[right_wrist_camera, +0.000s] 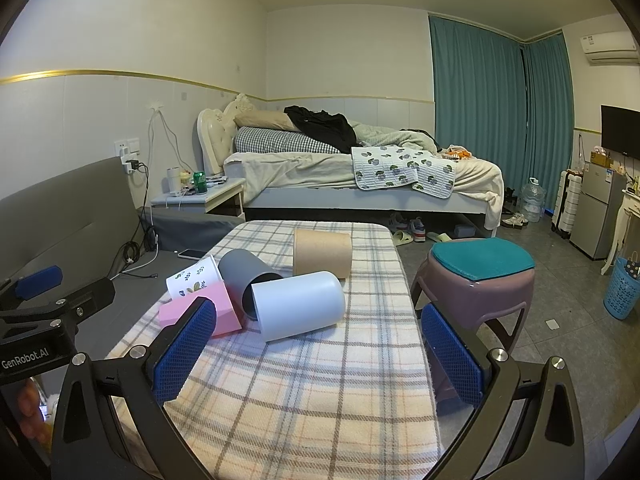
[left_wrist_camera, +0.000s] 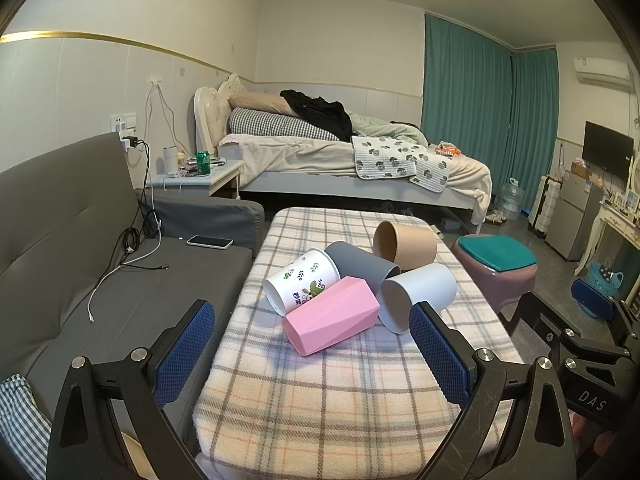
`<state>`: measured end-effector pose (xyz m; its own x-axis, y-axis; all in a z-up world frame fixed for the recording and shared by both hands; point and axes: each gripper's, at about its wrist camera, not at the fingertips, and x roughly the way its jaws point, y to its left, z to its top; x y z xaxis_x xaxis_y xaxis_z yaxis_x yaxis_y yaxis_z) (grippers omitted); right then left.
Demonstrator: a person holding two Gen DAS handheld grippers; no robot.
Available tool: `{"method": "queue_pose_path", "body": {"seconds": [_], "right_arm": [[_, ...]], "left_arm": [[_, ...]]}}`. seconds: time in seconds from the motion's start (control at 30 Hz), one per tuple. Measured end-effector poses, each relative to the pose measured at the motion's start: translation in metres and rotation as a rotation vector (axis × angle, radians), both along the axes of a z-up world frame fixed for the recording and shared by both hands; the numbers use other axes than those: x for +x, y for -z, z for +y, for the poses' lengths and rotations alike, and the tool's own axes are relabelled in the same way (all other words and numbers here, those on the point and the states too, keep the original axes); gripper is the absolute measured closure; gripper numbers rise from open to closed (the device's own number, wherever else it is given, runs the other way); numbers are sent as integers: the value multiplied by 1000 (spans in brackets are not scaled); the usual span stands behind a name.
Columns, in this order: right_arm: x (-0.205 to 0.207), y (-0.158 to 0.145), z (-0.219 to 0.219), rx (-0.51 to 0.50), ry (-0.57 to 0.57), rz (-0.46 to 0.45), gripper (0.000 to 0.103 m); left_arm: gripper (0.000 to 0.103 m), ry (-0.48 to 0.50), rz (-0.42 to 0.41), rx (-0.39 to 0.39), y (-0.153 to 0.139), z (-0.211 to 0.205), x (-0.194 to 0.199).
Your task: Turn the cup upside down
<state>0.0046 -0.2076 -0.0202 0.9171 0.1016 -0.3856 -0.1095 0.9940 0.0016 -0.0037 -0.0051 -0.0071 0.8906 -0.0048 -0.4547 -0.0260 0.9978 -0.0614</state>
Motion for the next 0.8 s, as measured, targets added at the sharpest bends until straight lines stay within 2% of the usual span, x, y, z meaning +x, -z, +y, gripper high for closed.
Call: {"method": "queue_pose_path", "body": {"seconds": [0.8], "right_arm": [[2, 2, 4, 4, -9, 9, 0]], "left_arm": [[2, 2, 8, 5, 12, -2, 0]]}}
